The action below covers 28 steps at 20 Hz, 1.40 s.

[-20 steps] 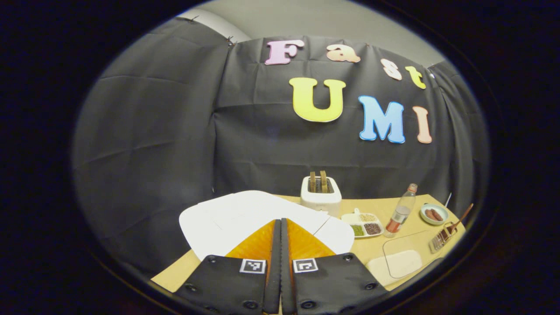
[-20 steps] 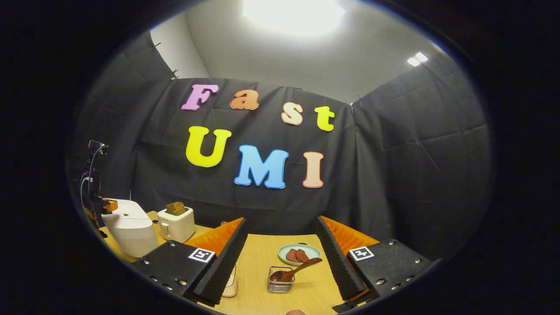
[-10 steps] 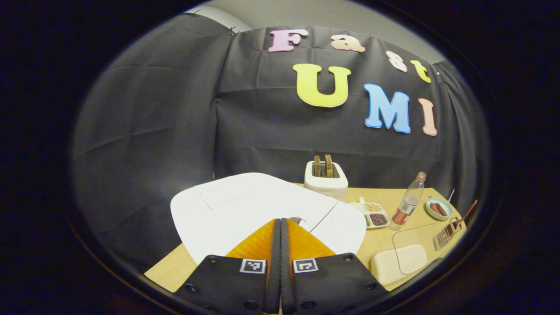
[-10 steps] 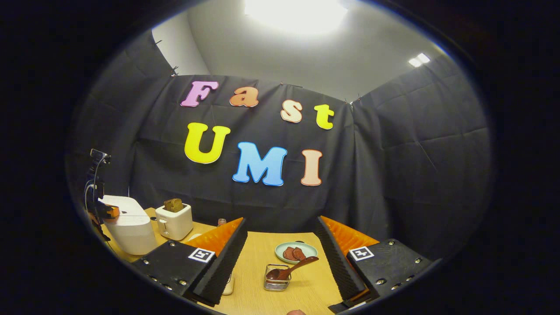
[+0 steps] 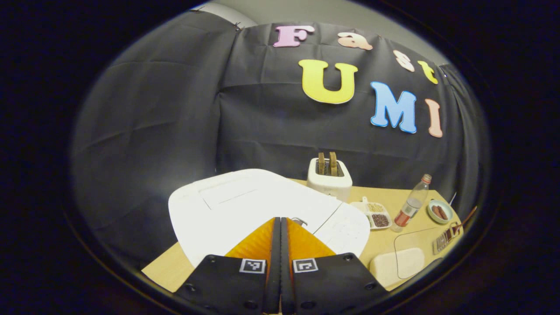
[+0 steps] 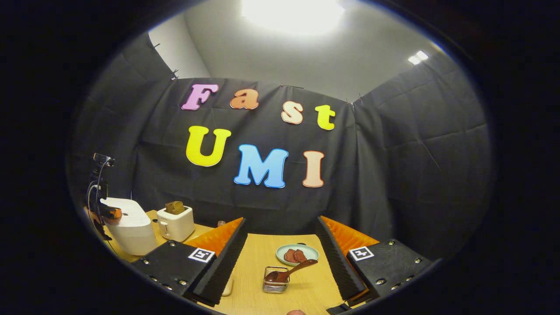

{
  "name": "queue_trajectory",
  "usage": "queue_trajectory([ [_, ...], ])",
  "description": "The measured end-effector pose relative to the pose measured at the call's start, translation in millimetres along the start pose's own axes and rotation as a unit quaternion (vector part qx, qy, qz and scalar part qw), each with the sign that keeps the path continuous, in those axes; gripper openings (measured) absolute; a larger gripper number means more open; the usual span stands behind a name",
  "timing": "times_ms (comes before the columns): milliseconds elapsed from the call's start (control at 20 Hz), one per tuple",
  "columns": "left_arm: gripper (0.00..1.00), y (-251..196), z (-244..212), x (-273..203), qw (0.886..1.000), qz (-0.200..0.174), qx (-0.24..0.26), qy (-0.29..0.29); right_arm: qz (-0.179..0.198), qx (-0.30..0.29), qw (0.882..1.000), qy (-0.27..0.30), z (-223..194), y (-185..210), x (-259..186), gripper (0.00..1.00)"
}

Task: Close the left gripper, press the button to open the rice cooker; take a wooden spoon from the chopstick holder with the right hand, scoop a spoonful of rice and pour it into the rice cooker, then put the wooden spoon back into the chopstick holder.

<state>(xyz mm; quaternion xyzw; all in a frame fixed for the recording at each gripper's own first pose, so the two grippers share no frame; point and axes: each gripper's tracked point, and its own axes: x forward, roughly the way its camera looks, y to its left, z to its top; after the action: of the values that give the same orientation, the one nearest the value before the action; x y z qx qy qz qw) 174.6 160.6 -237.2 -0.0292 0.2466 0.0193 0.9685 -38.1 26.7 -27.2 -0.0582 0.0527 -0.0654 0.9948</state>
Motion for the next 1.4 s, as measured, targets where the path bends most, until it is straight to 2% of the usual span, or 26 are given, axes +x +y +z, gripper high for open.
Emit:
queue_trajectory([
  [200, 0.09, -2.1, 12.5, -8.9, 1.0, 0.009, -0.008, -0.013, 0.007, 0.001, 1.0, -0.01, 4.7, -6.5, 1.7, 0.95],
  [500, 0.09, 10.9, 93.8, -56.0, 0.991, 0.053, 0.006, -0.121, 0.013, 0.013, 1.0, -0.016, 5.2, -23.9, 11.4, 0.96],
  [750, 0.09, -4.6, 138.5, -109.3, 0.983, 0.056, 0.004, -0.176, 0.015, 0.03, 0.999, -0.018, 2.1, -41.8, 25.3, 0.96],
  [850, 0.38, -20.1, 148.6, -131.5, 0.979, 0.047, 0.005, -0.199, 0.013, 0.039, 0.999, -0.017, -0.9, -50.0, 32.7, 0.96],
  [950, 0.74, -33.8, 159.8, -156.0, 0.972, 0.043, 0.009, -0.23, 0.01, 0.04, 0.999, -0.016, -5.6, -59.3, 42.3, 0.96],
  [1100, 0.99, -58.1, 167.9, -190.8, 0.967, 0.028, 0.008, -0.255, 0.008, 0.055, 0.998, -0.012, -14.8, -69.1, 57.9, 0.96],
  [1400, 0.99, -92.4, 168.2, -238.5, 0.962, 0.002, 0.009, -0.273, 0.013, 0.097, 0.995, 0.037, -62.9, -80.0, 95.7, 0.96],
])
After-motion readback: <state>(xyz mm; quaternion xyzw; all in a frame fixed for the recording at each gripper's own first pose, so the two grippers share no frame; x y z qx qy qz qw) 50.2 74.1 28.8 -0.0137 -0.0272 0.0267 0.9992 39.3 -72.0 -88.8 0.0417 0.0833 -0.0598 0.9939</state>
